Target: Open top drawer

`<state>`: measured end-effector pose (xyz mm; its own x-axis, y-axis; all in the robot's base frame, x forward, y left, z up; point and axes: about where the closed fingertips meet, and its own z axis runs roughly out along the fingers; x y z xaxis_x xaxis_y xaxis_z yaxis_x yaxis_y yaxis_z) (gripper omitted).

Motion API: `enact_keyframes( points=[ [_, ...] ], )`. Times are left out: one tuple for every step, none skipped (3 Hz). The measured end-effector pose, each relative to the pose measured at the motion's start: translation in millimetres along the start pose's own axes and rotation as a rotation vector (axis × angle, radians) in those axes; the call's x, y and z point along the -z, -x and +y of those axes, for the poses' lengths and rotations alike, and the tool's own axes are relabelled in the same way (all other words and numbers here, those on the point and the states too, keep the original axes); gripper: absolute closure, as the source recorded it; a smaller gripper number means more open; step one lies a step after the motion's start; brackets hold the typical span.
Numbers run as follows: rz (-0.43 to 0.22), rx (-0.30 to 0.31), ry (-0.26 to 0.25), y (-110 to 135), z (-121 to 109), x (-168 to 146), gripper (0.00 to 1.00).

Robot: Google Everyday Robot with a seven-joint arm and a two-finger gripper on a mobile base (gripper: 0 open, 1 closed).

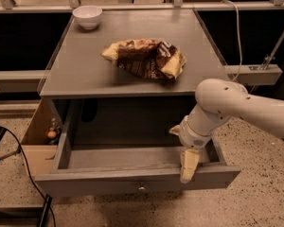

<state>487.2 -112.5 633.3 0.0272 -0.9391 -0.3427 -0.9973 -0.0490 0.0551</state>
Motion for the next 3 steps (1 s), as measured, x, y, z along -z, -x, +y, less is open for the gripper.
enact_keyframes(
  points=[
    [0.0,0.0,0.0,0.0,0.0,0.0,0.0],
    [0.004,0.003,0.023,2.8,4.1,-0.2,0.0],
    [0.008,0.009,0.04,7.9,14.5,7.3,0.0]
  ],
)
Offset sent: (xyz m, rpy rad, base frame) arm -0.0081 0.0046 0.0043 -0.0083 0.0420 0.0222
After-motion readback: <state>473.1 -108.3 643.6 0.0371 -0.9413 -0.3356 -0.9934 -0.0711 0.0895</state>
